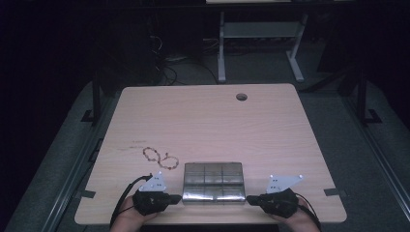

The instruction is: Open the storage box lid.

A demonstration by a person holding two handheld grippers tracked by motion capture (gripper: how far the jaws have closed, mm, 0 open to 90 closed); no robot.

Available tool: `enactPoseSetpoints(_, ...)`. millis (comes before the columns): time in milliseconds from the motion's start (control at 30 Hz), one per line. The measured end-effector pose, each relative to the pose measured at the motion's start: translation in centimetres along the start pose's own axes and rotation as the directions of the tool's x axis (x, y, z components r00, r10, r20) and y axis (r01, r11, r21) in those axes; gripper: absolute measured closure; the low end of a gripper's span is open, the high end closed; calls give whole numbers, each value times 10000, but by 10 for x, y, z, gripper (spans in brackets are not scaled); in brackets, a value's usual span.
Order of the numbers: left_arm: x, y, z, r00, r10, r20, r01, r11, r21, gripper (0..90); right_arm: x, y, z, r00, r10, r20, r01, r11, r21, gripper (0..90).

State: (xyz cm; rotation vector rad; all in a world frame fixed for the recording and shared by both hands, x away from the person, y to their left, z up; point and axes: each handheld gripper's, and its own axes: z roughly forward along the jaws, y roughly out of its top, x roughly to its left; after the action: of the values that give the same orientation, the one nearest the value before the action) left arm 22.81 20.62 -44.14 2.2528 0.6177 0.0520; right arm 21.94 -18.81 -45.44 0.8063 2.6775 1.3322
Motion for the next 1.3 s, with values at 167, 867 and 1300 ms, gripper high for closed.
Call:
enactPoseSetpoints(167, 1, 0, 0, 10000, -26, 68, 27, 10000, -61, 898, 1, 1, -2, 10000, 31, -58, -32, 9999, -157, 897)
enactPoseSetpoints(867, 0, 4, -2, 9995, -52, 326, 73, 9978, -652, 898, 1, 5, -3, 9997, 24, -239, -38, 9983, -575, 897)
enactPoseSetpoints(1300, -1, 7, -3, 9988, -52, 477, 102, 9945, -1043, 898, 4, 11, -2, 9994, -66, -341, 35, 9958, -911, 897)
